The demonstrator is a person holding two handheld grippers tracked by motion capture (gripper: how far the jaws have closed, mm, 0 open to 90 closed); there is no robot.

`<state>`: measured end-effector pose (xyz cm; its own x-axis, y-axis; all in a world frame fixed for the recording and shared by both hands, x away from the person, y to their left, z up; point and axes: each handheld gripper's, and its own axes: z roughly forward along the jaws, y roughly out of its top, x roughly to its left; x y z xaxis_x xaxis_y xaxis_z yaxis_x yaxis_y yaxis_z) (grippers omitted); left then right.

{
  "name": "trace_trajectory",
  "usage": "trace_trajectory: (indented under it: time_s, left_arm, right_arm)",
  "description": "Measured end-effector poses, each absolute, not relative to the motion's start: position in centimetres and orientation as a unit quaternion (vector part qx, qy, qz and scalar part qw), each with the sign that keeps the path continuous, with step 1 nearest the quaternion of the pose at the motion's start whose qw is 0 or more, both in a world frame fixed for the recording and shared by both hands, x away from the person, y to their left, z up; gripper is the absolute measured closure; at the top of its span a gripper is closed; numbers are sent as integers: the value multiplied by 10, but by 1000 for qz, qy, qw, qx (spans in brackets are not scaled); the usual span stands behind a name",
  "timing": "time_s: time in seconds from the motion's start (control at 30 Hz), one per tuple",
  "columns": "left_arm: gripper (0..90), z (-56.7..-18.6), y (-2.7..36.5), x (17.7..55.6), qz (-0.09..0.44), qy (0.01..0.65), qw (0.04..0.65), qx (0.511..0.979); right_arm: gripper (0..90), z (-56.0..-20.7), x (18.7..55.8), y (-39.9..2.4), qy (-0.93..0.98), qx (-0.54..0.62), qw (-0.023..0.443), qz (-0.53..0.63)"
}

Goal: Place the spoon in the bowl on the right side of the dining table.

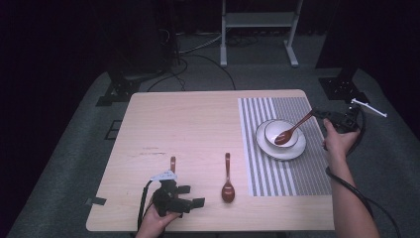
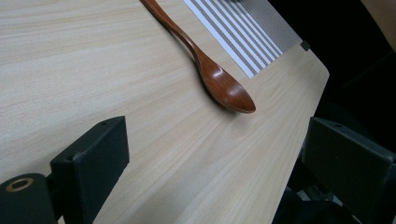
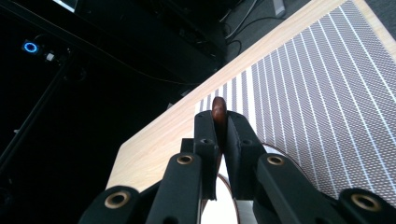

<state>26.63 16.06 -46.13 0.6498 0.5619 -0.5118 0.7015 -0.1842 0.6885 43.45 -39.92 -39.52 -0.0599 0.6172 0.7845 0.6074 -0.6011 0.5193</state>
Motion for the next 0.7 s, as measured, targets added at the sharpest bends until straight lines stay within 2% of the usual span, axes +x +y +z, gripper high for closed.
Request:
trace_trajectory:
  time_s: [0.7]
  left_arm:
    - [62, -462, 160, 266, -74, 412, 487, 767]
  right_arm:
    - [833, -408, 434, -397, 455, 692, 25, 560]
